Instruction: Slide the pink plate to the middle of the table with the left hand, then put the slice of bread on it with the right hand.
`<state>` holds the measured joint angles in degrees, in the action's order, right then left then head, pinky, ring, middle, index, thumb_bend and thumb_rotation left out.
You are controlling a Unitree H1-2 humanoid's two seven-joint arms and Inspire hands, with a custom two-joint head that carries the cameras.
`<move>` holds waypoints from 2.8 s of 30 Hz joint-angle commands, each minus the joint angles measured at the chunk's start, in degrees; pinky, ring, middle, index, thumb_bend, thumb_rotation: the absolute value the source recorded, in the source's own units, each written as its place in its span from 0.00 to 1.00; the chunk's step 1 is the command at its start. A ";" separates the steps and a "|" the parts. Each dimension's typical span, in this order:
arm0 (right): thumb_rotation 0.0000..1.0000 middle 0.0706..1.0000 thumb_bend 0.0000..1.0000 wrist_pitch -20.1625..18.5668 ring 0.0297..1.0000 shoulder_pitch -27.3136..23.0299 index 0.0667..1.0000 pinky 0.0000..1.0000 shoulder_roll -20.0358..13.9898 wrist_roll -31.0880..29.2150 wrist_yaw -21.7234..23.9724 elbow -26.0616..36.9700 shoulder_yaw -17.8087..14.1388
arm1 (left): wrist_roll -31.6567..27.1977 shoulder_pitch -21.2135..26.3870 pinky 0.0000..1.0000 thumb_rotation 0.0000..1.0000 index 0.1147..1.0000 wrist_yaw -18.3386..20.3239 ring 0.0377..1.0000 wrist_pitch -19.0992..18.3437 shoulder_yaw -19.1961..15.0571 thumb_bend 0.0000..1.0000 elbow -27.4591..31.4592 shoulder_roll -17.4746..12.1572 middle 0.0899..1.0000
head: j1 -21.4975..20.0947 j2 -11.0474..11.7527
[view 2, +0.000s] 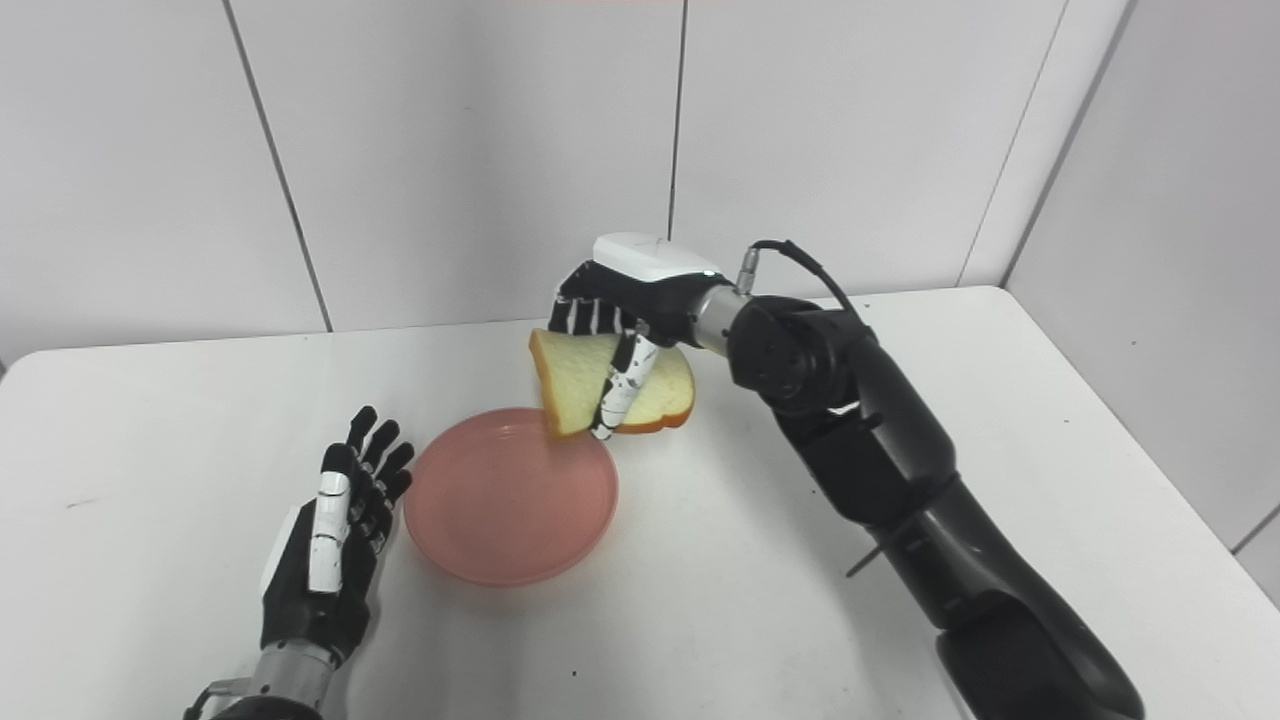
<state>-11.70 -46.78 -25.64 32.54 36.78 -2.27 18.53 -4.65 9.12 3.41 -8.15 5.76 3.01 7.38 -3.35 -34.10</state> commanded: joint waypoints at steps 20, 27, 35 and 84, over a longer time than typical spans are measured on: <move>0.00 0.48 0.52 6.73 0.42 -3.26 0.43 0.49 5.05 0.68 -3.24 -4.56 6.17 | 3.71 2.27 0.98 0.94 0.98 -3.69 0.96 2.28 1.17 0.76 3.53 2.99 0.97 | 4.18 -1.39; 0.00 0.46 0.52 8.48 0.40 -3.23 0.47 0.50 5.44 2.27 -3.84 -7.46 7.62 | 5.97 2.54 0.95 0.95 0.96 -5.21 0.94 4.08 1.12 0.77 3.08 3.17 0.95 | 4.52 -1.67; 0.00 0.46 0.52 10.29 0.39 -2.51 0.48 0.42 6.31 2.93 -6.17 -11.21 8.36 | 6.05 2.54 0.95 0.96 0.96 -5.20 0.94 3.74 1.15 0.78 3.43 3.09 0.95 | 4.52 -1.91; 0.27 0.82 0.96 8.06 0.80 -0.80 0.83 0.75 5.22 13.04 -0.21 -3.82 9.81 | 4.97 2.67 0.96 0.95 0.97 -4.67 0.95 1.85 0.63 0.75 5.01 2.84 0.96 | 3.89 -2.62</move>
<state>-2.11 -45.92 -20.18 45.00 37.12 -7.48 29.14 0.90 9.89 -1.98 -7.62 6.16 6.61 10.13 0.53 -36.74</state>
